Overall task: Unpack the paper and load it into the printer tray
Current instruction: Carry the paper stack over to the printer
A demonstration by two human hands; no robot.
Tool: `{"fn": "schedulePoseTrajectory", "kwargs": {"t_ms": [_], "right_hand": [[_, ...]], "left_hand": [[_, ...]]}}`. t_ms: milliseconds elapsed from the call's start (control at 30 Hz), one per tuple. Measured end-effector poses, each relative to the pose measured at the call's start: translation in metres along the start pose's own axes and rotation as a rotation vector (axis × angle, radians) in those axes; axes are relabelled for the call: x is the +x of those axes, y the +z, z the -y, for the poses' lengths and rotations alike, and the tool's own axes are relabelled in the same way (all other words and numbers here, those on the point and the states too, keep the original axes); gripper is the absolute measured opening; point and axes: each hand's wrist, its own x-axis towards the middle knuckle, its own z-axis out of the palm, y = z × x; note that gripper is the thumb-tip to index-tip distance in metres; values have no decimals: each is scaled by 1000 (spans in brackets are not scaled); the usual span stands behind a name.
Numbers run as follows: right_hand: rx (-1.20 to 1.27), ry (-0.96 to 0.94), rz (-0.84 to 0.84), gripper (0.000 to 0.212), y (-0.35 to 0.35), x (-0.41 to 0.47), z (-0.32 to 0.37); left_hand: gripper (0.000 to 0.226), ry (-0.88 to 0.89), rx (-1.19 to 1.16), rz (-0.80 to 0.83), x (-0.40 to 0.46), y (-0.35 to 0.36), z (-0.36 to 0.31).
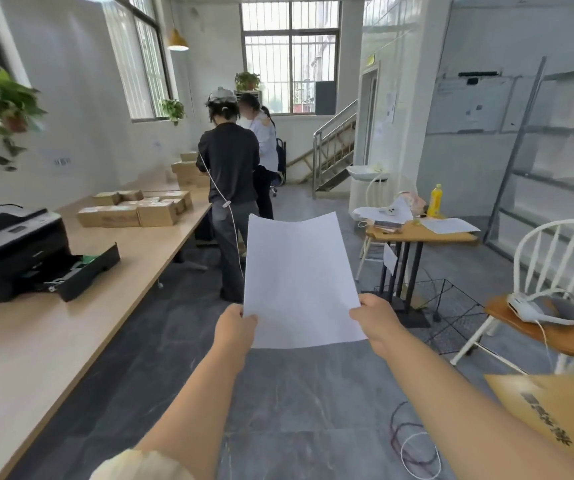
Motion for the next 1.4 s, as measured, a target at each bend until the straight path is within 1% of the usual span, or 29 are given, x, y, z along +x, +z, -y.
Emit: {"fn": "schedulePoseTrajectory", "kwargs": {"t_ms": [67,233,400,500,600,633,700,767,900,1033,1133,1300,1400], "right_hand": [[-21,-4,23,35,9,25,3],[-40,-41,85,21,29,97,28],[-61,-92,147,25,40,172,58],[-64,-129,185,24,55,212,70],[-68,-109,263,30,82,241,72],[-68,-108,288,31,91,252,75],[-69,-113,311,31,113,274,80],[-76,-113,331,31,134,292,85],[-80,-141,369,28,180,338,97],[-54,-177,417,24,230,384,123],[-49,-178,434,22,264,420,139],[-12,-188,474,30,317,463,165],[-53,-193,491,34,342,487,172]], "left_hand": [[6,-22,2,-21,19,3,0],[14,-30,4,-89,83,10,-15],[12,-62,-53,-152,142,29,-35],[6,-94,-61,-199,172,30,-42],[11,-124,-76,-238,197,22,-38],[10,-127,-84,-253,207,18,-38],[5,-143,-95,-291,228,10,-38],[6,-168,-85,-312,251,3,-35],[14,-169,-90,-339,305,-14,-28],[11,-153,-101,-398,369,-39,-32],[5,-161,-117,-397,409,-51,-36],[25,-145,-93,-443,473,-84,-41],[22,-168,-102,-447,499,-92,-37]]}}
